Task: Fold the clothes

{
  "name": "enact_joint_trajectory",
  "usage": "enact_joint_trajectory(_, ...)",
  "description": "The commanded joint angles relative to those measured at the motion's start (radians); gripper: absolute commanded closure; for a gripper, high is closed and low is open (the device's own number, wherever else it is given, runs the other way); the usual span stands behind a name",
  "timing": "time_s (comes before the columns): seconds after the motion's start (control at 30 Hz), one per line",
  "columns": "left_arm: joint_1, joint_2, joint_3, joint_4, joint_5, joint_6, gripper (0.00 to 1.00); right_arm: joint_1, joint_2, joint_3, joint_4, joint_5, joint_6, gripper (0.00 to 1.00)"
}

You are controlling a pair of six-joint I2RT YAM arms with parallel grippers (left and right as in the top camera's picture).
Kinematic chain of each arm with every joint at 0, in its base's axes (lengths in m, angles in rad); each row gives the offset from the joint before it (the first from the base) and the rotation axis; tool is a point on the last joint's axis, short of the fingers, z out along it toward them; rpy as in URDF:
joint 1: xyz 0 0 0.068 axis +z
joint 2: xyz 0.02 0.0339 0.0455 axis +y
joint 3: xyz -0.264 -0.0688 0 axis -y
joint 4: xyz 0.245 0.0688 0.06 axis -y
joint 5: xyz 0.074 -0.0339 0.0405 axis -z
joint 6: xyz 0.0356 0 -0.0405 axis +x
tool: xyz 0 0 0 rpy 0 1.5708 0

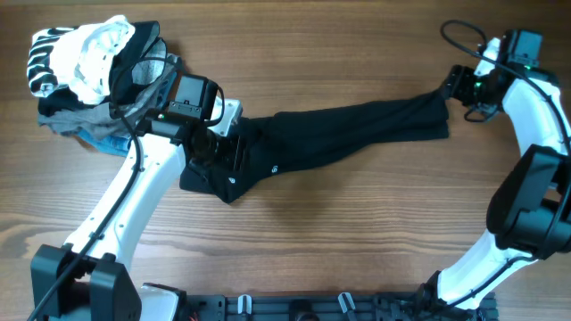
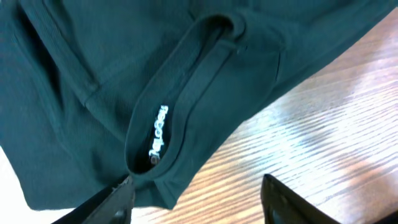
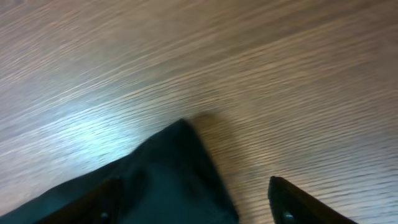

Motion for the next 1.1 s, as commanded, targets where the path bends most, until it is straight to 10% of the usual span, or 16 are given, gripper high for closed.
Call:
enact_joint_trajectory(0.0, 0.0, -0.005, -0.006, 0.022, -0.006, -0.002, 0.32, -0.021, 0.115, 0.009, 0.014, -0.16, -0.151, 0.1)
enact_joint_trajectory(0.2, 0.0, -0.005, -0.006, 0.052, -0.006, -0.003, 0.28, 0.028, 0.251, 0.009, 0.005, -0.435, -0.267, 0.13)
enact_joint_trajectory(0.3, 0.0, -0.005, -0.006, 0.051, -0.006, -0.003, 0.28, 0.061, 0.234, 0.014, -0.023, -0.477, -0.265, 0.78)
enact_joint_trajectory(0.4, 0.0, -0.005, -0.006, 0.036, -0.006, -0.003, 0.29, 0.02, 0.134, 0.048, -0.055, -0.431, -0.121, 0.96)
enact_joint_trajectory(0.6, 0.023, -0.006, 0.017, -0.045, -0.006, -0.003, 0.27, -0.003, -0.222, 0.066, -0.165, -0.309, -0.068, 0.96)
enact_joint_trajectory(0.9, 0.18, -0.005, 0.04, -0.077, 0.051, -0.063, 0.05, 0.488, -0.168, -0.043, -0.225, -0.083, -0.006, 0.93)
enact_joint_trajectory(1.07, 0.179, 0.0, 0.04, -0.069, 0.099, -0.063, 0.0, 0.701, -0.069, -0.056, -0.209, -0.086, -0.082, 0.5)
